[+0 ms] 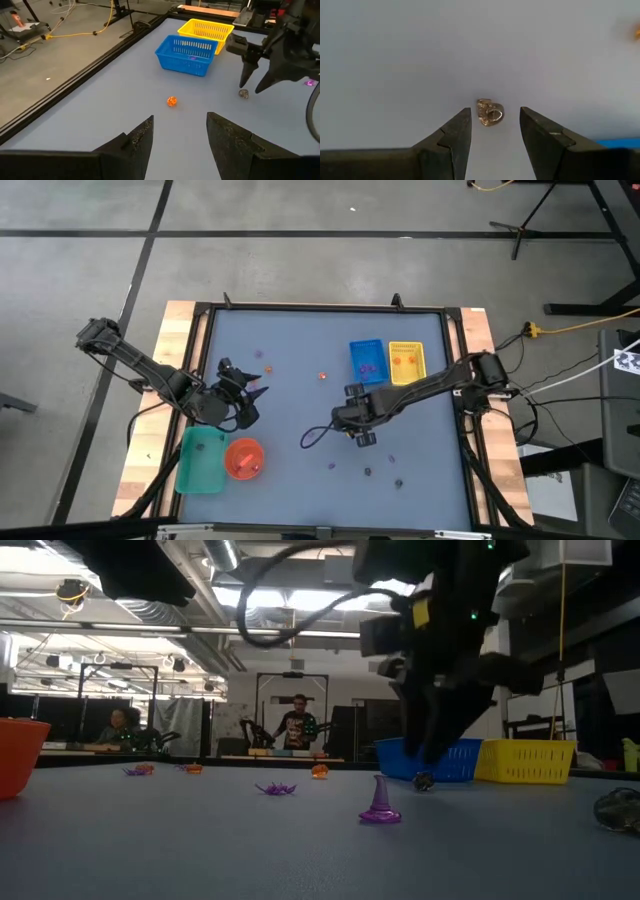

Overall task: Sort Halloween decoration
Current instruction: Put the brown skull toy into the green bin

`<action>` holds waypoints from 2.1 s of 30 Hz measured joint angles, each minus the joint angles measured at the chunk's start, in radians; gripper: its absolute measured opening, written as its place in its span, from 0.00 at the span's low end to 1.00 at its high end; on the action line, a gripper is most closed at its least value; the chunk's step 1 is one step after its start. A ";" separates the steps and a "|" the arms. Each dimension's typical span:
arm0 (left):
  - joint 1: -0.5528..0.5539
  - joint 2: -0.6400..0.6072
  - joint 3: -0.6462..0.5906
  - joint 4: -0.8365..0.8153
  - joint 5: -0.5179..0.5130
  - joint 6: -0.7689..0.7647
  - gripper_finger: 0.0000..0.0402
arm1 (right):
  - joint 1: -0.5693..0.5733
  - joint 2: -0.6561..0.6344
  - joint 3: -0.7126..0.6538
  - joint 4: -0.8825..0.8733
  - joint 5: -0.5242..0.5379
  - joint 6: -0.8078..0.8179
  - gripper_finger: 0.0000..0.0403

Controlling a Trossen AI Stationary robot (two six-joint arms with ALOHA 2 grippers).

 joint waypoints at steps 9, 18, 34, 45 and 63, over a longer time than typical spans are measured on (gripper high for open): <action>0.000 0.000 0.000 -0.001 0.001 0.001 0.42 | 0.000 0.031 0.000 -0.001 0.033 0.000 0.41; 0.000 0.000 0.000 0.000 0.001 0.001 0.42 | -0.021 0.033 0.000 0.001 -0.016 0.002 0.41; 0.000 0.000 0.000 0.000 0.001 0.001 0.42 | -0.093 0.072 0.003 0.006 -0.146 0.002 0.41; 0.000 0.000 0.000 0.002 0.002 0.001 0.42 | -0.090 0.077 0.003 0.005 -0.147 0.002 0.41; 0.000 0.000 0.000 0.003 0.001 0.001 0.42 | -0.090 0.079 0.002 0.007 -0.164 0.003 0.21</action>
